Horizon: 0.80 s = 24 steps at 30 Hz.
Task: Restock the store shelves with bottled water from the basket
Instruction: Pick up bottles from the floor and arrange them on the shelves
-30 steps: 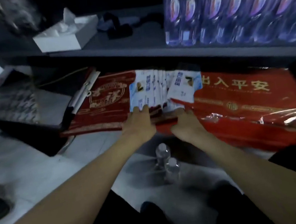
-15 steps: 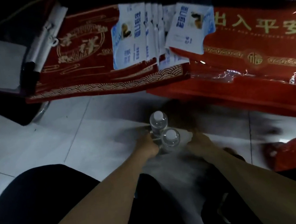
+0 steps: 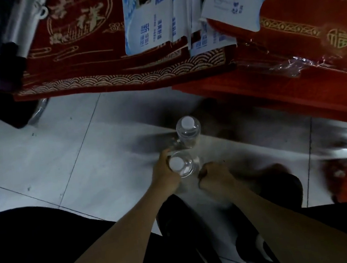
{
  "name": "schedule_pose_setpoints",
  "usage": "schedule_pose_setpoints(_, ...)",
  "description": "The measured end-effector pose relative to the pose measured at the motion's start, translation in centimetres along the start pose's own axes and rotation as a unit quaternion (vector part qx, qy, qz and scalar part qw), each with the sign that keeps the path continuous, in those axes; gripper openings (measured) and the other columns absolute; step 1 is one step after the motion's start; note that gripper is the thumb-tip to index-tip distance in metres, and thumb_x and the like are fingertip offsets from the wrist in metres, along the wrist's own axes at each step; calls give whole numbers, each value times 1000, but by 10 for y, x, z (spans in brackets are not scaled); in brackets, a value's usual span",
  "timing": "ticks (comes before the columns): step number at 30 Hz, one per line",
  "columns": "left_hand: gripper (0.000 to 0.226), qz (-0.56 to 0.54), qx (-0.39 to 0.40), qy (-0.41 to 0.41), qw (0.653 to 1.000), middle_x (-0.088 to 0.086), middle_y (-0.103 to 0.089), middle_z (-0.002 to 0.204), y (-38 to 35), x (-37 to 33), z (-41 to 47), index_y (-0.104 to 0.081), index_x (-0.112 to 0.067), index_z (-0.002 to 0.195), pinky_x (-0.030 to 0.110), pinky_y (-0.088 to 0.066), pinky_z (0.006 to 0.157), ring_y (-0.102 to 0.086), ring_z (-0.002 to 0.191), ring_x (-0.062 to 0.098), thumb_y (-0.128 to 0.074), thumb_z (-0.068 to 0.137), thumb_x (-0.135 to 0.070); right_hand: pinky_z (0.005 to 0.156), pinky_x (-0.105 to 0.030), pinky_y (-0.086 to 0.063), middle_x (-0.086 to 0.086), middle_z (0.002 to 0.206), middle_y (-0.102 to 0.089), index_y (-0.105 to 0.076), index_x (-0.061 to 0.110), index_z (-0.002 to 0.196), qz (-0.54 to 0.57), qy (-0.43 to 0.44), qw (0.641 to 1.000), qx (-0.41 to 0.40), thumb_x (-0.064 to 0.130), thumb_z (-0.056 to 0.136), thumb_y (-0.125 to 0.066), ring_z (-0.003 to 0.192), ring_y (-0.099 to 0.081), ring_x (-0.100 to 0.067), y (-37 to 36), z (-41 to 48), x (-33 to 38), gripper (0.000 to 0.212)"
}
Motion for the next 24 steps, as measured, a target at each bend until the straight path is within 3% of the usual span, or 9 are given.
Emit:
schedule_pose_setpoints(3, 84, -27, 57, 25, 998, -3, -55, 128, -10, 19, -3, -43, -36, 131, 31, -58, 79, -55, 115, 21, -77, 66, 5, 89, -30, -46, -15, 117, -65, -58, 5, 119, 82, -46, 993, -69, 11, 88, -58, 113, -61, -31, 24, 7, -16, 32)
schedule_pose_setpoints(6, 86, -46, 68, -1, 997, -13, -56, 120, -20, 16, -5, -47, -33, 123, 26, -54, 87, -55, 111, 12, -89, 57, 2, 94, -37, -50, -4, 102, -67, -47, 14, 132, 131, -22, 990, -44, 11, 86, -63, 105, -63, -28, 31, 20, -7, 49)
schedule_pose_setpoints(10, 70, -139, 55, 18, 989, -11, -57, 114, -22, 13, -1, -50, -23, 118, 32, -60, 78, -57, 106, 13, -83, 65, 9, 78, -22, -46, -1, 112, -68, -56, 21, 123, 69, 35, 997, -24, 19, 85, -66, 108, -64, -22, 15, 24, 13, 40)
schedule_pose_setpoints(12, 69, -173, 52, 41, 983, -5, -55, 118, -16, 18, 1, -48, -23, 121, 24, -60, 64, -57, 104, 14, -79, 69, 10, 66, -15, -42, 3, 106, -68, -57, 23, 119, 86, 47, 995, -2, 11, 82, -70, 104, -65, -17, 4, 26, 14, 41)
schedule_pose_setpoints(14, 78, -181, 52, 44, 981, 3, -60, 124, -8, 28, 7, -50, -19, 128, 24, -59, 70, -61, 109, 19, -86, 62, 0, 74, -19, -45, 4, 109, -67, -58, 22, 122, 94, 57, 994, 20, 9, 80, -72, 107, -64, -16, 2, 29, 18, 46)
schedule_pose_setpoints(16, 81, -234, 68, 66, 968, 11, -66, 124, -6, 32, 8, -55, -13, 131, 41, -56, 90, -63, 115, 29, -90, 58, -12, 92, -27, -49, 2, 119, -66, -57, 21, 129, 89, 72, 992, 44, 12, 81, -71, 112, -62, -17, 0, 32, 22, 50)
schedule_pose_setpoints(18, 60, -300, 62, 102, 947, 12, -71, 116, 0, 36, 10, -60, -11, 126, 42, -53, 93, -64, 112, 31, -83, 70, -9, 101, -37, -49, 3, 120, -64, -55, 22, 134, 115, 82, 987, 82, 12, 82, -72, 115, -61, -20, -10, 31, 27, 56)
schedule_pose_setpoints(20, 44, -328, 35, 162, 930, 9, -72, 109, 10, 48, 11, -64, -15, 117, 42, -53, 90, -65, 105, 31, -78, 75, -17, 93, -41, -55, 7, 115, -61, -53, 25, 131, 164, 92, 977, 96, 13, 77, -79, 112, -62, -21, -18, 23, 33, 61)
schedule_pose_setpoints(24, 71, -340, 65, 188, 919, 15, -72, 111, 15, 44, 5, -64, -14, 121, 43, -56, 79, -68, 100, 32, -81, 61, -48, 80, -30, -60, 9, 109, -63, -34, 28, 123, 271, 125, 947, 120, 16, 68, -87, 97, -65, -9, -31, 4, 60, 78)
Point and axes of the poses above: each hand's wrist, its own z-axis towards the middle knuckle, its own y-axis out of the back of the hand, x = y × z, the point moved 10 cm from there along z, towards the middle knuckle
